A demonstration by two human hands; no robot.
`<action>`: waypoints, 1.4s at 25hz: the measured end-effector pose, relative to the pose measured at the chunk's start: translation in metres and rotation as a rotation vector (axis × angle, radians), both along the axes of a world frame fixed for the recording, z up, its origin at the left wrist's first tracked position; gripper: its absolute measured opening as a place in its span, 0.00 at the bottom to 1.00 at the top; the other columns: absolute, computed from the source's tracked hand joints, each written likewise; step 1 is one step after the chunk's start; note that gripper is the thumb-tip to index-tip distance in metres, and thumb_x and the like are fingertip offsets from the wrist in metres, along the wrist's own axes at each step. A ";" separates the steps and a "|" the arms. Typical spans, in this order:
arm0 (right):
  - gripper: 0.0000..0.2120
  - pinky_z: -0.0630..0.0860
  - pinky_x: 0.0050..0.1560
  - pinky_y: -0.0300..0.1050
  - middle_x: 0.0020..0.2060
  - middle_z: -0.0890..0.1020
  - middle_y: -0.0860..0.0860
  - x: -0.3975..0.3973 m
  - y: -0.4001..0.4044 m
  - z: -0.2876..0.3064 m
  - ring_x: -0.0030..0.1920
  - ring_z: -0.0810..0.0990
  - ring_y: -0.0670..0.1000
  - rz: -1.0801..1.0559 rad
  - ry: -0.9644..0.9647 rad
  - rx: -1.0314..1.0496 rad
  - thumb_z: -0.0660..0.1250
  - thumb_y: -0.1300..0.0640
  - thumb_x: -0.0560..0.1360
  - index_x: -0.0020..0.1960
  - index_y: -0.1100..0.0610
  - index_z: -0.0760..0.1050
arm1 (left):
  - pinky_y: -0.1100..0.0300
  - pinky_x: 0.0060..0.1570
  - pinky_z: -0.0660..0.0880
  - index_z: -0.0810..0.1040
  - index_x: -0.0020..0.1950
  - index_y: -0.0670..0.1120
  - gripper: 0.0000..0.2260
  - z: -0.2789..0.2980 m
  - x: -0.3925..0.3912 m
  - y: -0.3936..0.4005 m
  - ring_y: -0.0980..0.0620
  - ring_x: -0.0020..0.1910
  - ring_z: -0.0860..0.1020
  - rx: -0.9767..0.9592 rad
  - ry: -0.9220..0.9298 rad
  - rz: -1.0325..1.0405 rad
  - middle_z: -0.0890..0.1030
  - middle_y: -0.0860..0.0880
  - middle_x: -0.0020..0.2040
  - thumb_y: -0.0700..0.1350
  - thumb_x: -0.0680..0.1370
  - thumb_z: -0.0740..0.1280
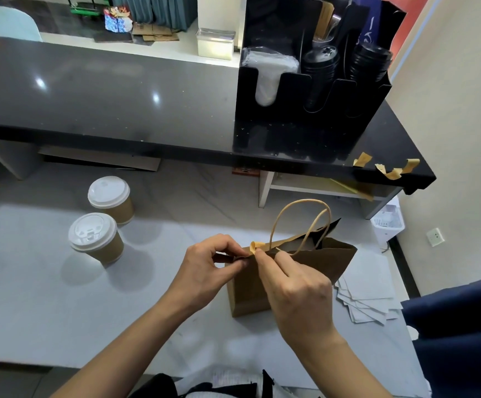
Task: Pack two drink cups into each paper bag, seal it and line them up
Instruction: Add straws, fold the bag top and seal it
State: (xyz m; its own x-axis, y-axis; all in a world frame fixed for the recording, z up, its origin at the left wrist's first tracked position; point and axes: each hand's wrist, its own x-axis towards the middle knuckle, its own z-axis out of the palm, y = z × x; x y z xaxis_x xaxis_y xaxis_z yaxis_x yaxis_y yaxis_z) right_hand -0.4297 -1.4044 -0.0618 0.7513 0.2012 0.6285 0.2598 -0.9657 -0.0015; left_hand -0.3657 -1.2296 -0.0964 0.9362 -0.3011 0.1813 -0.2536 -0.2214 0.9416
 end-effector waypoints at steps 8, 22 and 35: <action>0.11 0.63 0.26 0.43 0.32 0.75 0.51 -0.001 0.001 -0.001 0.26 0.72 0.52 0.029 0.068 -0.074 0.76 0.63 0.74 0.56 0.58 0.85 | 0.58 0.52 0.81 0.80 0.46 0.54 0.11 0.003 -0.001 -0.001 0.50 0.49 0.83 0.003 0.006 0.009 0.84 0.54 0.46 0.38 0.74 0.75; 0.03 0.66 0.27 0.43 0.32 0.75 0.50 0.004 0.005 -0.007 0.27 0.72 0.51 0.025 0.062 -0.032 0.74 0.62 0.76 0.49 0.56 0.84 | 0.64 0.54 0.77 0.84 0.58 0.50 0.14 0.009 -0.003 -0.003 0.54 0.54 0.81 0.162 -0.145 -0.047 0.81 0.58 0.52 0.35 0.77 0.71; 0.03 0.68 0.27 0.44 0.33 0.75 0.49 0.005 -0.003 -0.021 0.27 0.72 0.51 0.053 0.054 0.012 0.72 0.60 0.78 0.51 0.55 0.83 | 0.57 0.56 0.76 0.85 0.58 0.52 0.10 0.014 -0.001 -0.008 0.55 0.55 0.78 0.376 -0.147 -0.046 0.79 0.59 0.54 0.43 0.78 0.69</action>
